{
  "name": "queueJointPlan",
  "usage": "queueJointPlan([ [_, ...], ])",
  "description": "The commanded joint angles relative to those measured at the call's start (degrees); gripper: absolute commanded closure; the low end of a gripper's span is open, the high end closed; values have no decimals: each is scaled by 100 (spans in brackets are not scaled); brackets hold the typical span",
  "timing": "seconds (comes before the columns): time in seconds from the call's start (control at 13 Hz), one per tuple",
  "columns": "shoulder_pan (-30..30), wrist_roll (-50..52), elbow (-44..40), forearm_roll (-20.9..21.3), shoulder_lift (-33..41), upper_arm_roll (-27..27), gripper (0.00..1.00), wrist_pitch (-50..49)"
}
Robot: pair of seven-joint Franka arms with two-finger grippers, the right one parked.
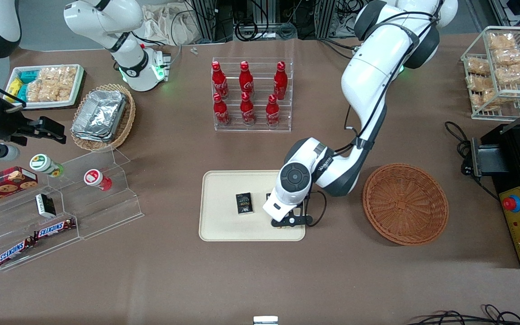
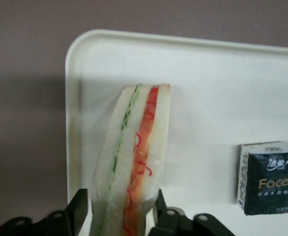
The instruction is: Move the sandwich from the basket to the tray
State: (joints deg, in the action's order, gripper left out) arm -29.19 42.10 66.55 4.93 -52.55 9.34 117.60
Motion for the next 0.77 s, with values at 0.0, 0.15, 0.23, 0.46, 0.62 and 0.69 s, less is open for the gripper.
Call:
queueJointPlan([
  [0.0, -8, 358, 77, 104, 594, -38, 0, -227],
  [0.15, 10, 527, 366, 105, 1243, -186, 0, -726],
  [0.23, 1, 518, 698, 105, 1673, -483, 0, -1095],
  [0.46, 1, 483, 2392, 122, 3377, -1178, 0, -1108],
  [0.62, 1, 413, 3107, 122, 4284, -1556, 0, -1099],
  [0.69, 1, 178, 3336, 122, 4592, -1767, 0, -1116],
])
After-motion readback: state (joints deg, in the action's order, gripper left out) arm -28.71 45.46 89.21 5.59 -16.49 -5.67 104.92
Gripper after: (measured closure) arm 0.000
